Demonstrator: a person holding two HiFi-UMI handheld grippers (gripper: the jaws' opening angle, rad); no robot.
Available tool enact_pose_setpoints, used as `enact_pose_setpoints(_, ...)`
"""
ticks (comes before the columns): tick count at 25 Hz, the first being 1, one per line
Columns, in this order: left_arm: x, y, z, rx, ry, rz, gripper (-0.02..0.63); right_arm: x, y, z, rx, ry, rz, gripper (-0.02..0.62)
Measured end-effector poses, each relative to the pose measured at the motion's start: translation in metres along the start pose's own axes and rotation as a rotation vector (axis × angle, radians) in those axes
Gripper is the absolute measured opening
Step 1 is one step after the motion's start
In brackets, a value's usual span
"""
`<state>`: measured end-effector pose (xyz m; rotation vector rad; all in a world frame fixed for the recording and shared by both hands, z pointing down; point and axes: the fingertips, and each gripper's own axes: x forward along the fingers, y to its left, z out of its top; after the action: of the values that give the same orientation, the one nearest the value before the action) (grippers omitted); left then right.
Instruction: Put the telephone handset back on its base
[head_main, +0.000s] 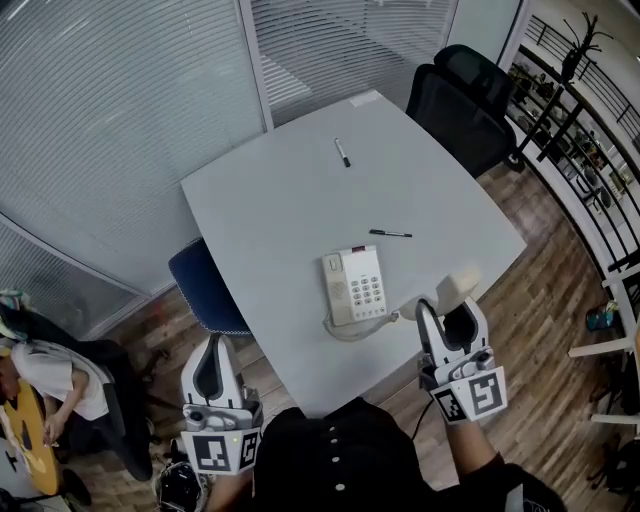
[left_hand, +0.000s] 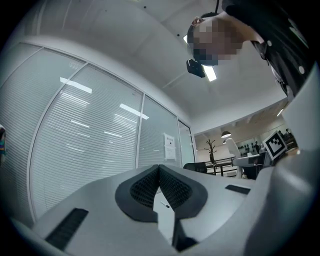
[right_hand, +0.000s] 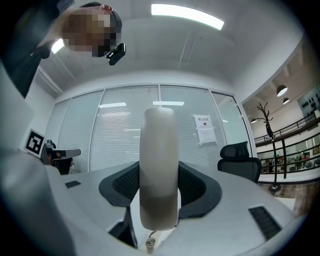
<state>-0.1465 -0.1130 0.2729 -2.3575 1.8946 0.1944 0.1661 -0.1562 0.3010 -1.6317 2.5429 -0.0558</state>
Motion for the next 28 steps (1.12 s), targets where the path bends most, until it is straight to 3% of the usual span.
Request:
enact_pose_setpoints(10, 0.019, 0.019, -0.024, -0.019, 0.064, -0.01, 0.014, 0.033, 0.0, -0.039, 0.048, 0.098, -0.021, 0.233)
enact_pose_setpoints(18, 0.032, 0.026, -0.052, -0.06, 0.123, -0.101, 0.014, 0.039, 0.012, -0.076, 0.077, 0.2, -0.073, 0.233)
enact_pose_setpoints(28, 0.019, 0.034, -0.089, -0.1, 0.221, -0.096, 0.014, 0.052, 0.025, -0.151, 0.134, 0.36, -0.064, 0.233)
